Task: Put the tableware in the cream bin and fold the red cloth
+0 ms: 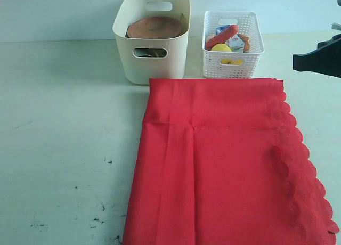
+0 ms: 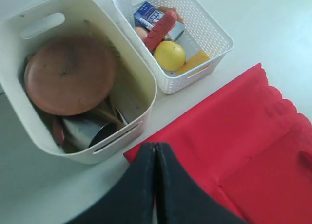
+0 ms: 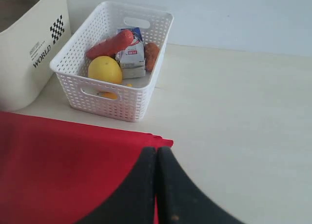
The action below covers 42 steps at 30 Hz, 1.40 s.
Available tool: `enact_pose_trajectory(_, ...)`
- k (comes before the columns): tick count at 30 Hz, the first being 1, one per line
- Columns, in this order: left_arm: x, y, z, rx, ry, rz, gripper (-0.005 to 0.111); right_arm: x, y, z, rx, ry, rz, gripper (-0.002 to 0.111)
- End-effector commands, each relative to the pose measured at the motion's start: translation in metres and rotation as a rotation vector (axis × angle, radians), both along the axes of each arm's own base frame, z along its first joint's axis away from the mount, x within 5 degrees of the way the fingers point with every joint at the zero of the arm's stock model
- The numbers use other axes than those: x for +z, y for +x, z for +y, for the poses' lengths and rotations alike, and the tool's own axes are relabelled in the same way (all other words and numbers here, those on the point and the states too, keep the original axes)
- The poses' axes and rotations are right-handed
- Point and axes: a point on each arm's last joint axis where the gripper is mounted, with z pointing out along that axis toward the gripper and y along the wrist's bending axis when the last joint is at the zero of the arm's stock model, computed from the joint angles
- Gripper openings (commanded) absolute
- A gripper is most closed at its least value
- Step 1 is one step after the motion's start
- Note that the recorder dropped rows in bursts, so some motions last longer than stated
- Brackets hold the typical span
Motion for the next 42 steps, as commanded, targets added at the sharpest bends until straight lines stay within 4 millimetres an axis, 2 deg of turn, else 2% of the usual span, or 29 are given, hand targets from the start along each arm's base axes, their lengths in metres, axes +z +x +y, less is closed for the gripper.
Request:
enact_pose_trajectory(1, 0.017, -0.031, 0.028, 0.040, -0.025, -0.049, 0.001, 0.001, 0.000, 0.000, -0.003, 0.005, -0.003, 0.000)
enact_pose_trajectory(6, 0.026, -0.075, 0.063, 0.112, -0.086, -0.128, 0.001, 0.001, 0.000, 0.000, -0.003, 0.005, -0.003, 0.000)
enact_pose_trajectory(14, 0.022, -0.157, 0.114, 0.222, -0.222, -0.329, 0.001, 0.001, 0.000, 0.000, 0.002, -0.002, -0.005, 0.000)
enact_pose_trajectory(19, 0.016, -0.206, 0.135, 0.224, -0.267, -0.409, 0.001, 0.001, 0.000, 0.000, 0.002, -0.002, -0.005, 0.000)
enact_pose_trajectory(23, 0.020, -0.232, 0.146, 0.219, -0.296, -0.459, 0.001, 0.001, 0.000, 0.000, 0.002, -0.002, -0.005, 0.000)
enact_pose_trajectory(31, 0.032, -0.258, 0.157, 0.213, -0.343, -0.552, 0.001, 0.001, 0.000, 0.000, 0.002, -0.002, -0.005, 0.000)
enact_pose_trajectory(34, 0.034, -0.263, 0.161, 0.193, -0.288, -0.612, 0.001, 0.001, 0.000, 0.000, 0.002, -0.002, -0.005, 0.000)
enact_pose_trajectory(36, 0.028, -0.267, 0.167, 0.198, -0.213, -0.658, 0.001, 0.001, 0.000, 0.000, 0.002, -0.002, -0.005, 0.000)
enact_pose_trajectory(39, 0.009, -0.269, 0.177, 0.294, -0.163, -0.666, 0.001, 0.001, 0.000, 0.000, 0.002, -0.002, -0.005, 0.000)
enact_pose_trajectory(42, -0.024, -0.269, 0.188, 0.419, -0.107, -0.640, 0.001, 0.001, 0.000, 0.000, 0.000, -0.003, -0.005, 0.000)
